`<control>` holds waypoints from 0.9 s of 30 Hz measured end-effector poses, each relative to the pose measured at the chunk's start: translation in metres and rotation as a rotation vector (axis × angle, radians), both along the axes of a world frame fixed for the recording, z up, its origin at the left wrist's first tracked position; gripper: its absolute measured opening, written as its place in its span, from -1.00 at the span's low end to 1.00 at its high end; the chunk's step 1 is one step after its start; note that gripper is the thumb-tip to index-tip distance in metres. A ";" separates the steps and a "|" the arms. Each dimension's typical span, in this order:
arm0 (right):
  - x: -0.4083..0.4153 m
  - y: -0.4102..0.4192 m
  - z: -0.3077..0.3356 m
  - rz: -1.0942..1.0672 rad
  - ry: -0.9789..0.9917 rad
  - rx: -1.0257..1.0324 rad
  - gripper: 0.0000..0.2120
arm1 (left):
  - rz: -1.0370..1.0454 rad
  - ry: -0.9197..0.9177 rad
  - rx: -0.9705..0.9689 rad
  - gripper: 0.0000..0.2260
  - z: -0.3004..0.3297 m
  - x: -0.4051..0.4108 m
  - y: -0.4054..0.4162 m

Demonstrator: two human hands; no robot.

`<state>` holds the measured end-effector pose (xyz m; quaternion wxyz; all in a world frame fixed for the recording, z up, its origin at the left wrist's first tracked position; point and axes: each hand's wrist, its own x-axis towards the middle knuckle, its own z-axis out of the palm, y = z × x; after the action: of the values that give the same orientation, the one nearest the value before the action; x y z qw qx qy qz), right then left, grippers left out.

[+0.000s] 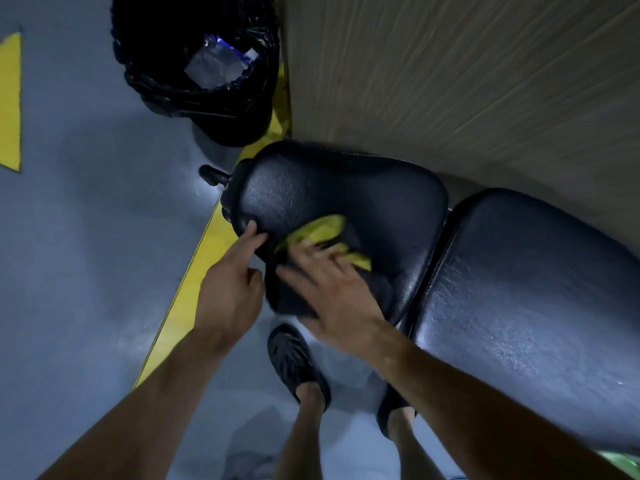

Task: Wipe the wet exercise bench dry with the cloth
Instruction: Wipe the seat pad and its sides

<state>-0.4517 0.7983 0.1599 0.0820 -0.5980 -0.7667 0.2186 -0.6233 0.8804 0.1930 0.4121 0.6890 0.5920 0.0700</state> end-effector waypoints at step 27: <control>0.104 0.077 -0.013 -0.775 0.262 0.039 -0.40 | 0.040 -0.044 -0.302 -0.57 0.021 -0.009 -0.006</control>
<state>-0.3480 0.8758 0.1472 0.2666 -0.8080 -0.4719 0.2310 -0.6324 0.8747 0.2138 0.5227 0.6056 0.6000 0.0034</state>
